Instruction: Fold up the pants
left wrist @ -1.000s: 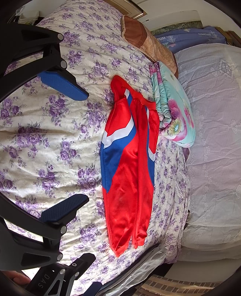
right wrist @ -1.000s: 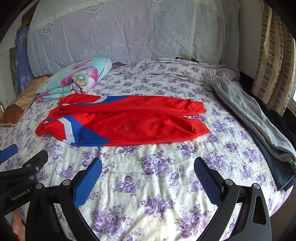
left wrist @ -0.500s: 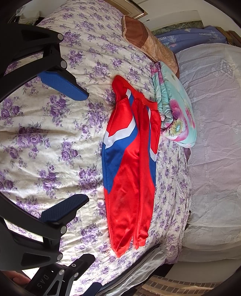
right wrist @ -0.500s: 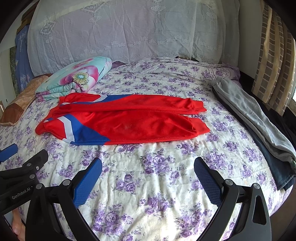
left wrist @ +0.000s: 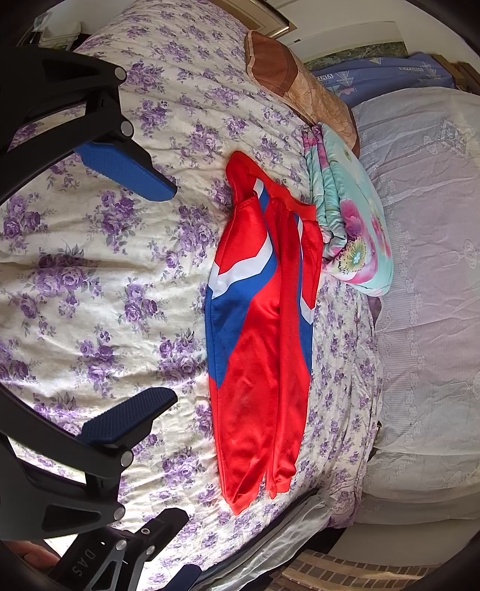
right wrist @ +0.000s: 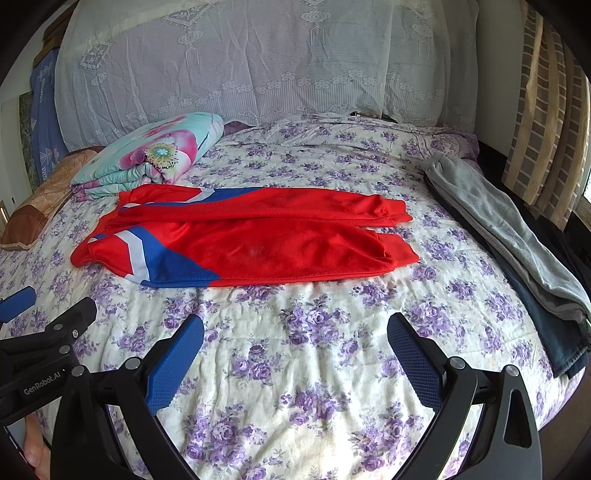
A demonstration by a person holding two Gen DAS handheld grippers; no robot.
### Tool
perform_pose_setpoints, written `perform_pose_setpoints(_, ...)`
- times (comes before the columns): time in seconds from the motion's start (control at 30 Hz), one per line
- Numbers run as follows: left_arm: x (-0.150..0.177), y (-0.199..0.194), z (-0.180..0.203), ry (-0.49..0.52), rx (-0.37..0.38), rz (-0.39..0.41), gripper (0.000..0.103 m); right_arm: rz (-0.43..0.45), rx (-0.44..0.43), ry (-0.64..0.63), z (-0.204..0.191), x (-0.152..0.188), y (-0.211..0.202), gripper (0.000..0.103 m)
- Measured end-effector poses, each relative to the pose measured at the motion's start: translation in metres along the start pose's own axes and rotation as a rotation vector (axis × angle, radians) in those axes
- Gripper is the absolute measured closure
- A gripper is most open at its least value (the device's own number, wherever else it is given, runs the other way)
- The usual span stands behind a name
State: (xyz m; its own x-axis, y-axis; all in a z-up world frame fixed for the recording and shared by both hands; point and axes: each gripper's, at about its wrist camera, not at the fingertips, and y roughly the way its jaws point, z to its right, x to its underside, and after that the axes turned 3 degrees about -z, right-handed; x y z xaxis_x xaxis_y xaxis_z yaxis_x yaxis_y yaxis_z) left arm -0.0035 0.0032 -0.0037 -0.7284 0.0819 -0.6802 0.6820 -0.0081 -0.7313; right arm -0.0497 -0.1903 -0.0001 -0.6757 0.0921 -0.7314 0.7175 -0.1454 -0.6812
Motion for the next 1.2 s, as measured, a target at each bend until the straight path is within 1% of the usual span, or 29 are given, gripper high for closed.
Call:
perform_pose_setpoints(0.17,0.010,0.007,0.000,0.002,-0.005,-0.015,0.005,-0.005,-0.002,0.002,0.004,0.001,0.003,0.003)
perform_pose_setpoints(0.27,0.010,0.009,0.000,0.001,-0.004,-0.027,0.005,-0.008,-0.001,0.006,0.005,0.002,0.004,0.003)
perform_pose_setpoints(0.33,0.006,0.015,-0.003,-0.001,0.008,-0.049,0.005,-0.011,0.005,0.008,0.001,0.002,0.002,0.003)
perform_pose_setpoints(0.4,-0.002,0.025,-0.011,-0.023,0.043,-0.093,0.005,-0.025,0.010,0.015,0.005,0.002,0.010,0.003)
perform_pose_setpoints(0.47,-0.010,0.043,-0.029,-0.085,0.108,-0.150,0.005,-0.047,0.015,0.035,0.011,0.004,0.017,0.003)
perform_pose_setpoints(0.53,-0.021,0.068,-0.052,-0.162,0.183,-0.220,0.005,-0.078,0.015,0.066,0.022,0.006,0.028,0.003)
perform_pose_setpoints(0.6,-0.032,0.098,-0.077,-0.259,0.217,-0.270,0.005,-0.104,0.005,0.096,0.029,0.011,0.034,0.003)
perform_pose_setpoints(0.7,-0.046,0.140,-0.114,-0.410,0.169,-0.315,0.005,-0.113,0.000,0.116,0.037,0.019,0.037,0.003)
perform_pose_setpoints(0.77,-0.054,0.163,-0.132,-0.490,0.151,-0.326,0.005,-0.112,0.011,0.119,0.041,0.023,0.037,0.003)
perform_pose_setpoints(0.83,-0.064,0.185,-0.142,-0.533,0.152,-0.355,0.005,-0.116,0.017,0.134,0.049,0.025,0.039,0.003)
perform_pose_setpoints(0.9,-0.072,0.206,-0.151,-0.582,0.179,-0.378,0.005,-0.127,0.021,0.159,0.059,0.027,0.040,0.003)
perform_pose_setpoints(0.93,-0.077,0.214,-0.154,-0.599,0.185,-0.378,0.016,-0.131,0.025,0.170,0.064,0.028,0.041,0.003)
perform_pose_setpoints(0.97,-0.080,0.221,-0.157,-0.611,0.191,-0.378,0.031,-0.133,0.030,0.180,0.069,0.028,0.041,0.003)
perform_pose_setpoints(1.0,-0.082,0.228,-0.160,-0.618,0.221,-0.391,0.066,-0.134,0.039,0.187,0.073,0.029,0.041,0.003)
perform_pose_setpoints(1.03,-0.082,0.232,-0.164,-0.635,0.263,-0.410,0.082,-0.134,0.049,0.192,0.077,0.029,0.041,0.003)
perform_pose_setpoints(1.07,-0.078,0.231,-0.168,-0.668,0.315,-0.400,0.086,-0.133,0.058,0.196,0.082,0.029,0.040,0.003)
perform_pose_setpoints(1.1,-0.075,0.225,-0.170,-0.679,0.335,-0.373,0.089,-0.134,0.063,0.197,0.087,0.029,0.040,0.003)
perform_pose_setpoints(1.2,-0.064,0.193,-0.167,-0.637,0.321,-0.286,0.092,-0.147,0.070,0.199,0.103,0.022,0.045,0.003)
